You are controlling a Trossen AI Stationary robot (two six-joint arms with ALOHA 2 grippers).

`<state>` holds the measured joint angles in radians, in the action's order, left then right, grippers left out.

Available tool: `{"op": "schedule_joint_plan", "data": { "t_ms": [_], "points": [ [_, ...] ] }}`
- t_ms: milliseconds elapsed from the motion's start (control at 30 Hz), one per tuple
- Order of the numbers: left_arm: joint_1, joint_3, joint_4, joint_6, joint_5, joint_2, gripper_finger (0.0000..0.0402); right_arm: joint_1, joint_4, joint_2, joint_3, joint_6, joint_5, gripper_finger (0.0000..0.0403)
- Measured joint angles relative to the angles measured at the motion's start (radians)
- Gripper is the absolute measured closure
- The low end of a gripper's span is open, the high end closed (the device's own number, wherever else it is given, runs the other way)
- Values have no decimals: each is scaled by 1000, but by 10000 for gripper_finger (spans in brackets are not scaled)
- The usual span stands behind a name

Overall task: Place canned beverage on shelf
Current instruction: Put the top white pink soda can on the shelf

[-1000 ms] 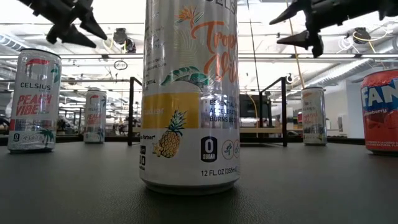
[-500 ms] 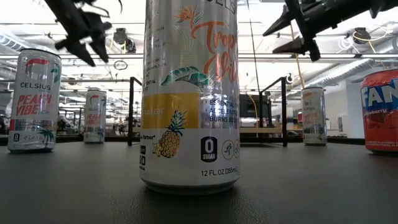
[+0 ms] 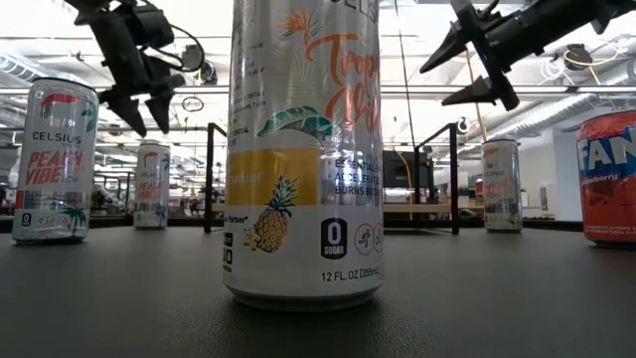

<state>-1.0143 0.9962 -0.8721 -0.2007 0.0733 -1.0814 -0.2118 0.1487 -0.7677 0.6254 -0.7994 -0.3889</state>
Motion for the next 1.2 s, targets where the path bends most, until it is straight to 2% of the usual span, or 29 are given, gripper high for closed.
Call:
{"op": "schedule_joint_plan", "data": {
  "t_ms": [133,333,633,767,933,1200],
  "points": [
    [-1,0,-1,0,-23,-16,131,-10,16,0,0,-1,-1,43],
    [-1,0,-1,4,-38,-15,126,-12,14,0,0,-1,-1,39],
    [0,0,-1,6,-40,-82,52,-26,14,0,0,-8,-1,39],
    [0,0,-6,-1,-30,-123,37,-31,14,0,0,-14,1,39],
    [0,0,-5,-3,-27,-152,50,-31,14,0,0,-27,1,39],
    [-3,0,-2,2,-1,-187,125,-31,19,0,0,-35,0,39]
  ]
}}
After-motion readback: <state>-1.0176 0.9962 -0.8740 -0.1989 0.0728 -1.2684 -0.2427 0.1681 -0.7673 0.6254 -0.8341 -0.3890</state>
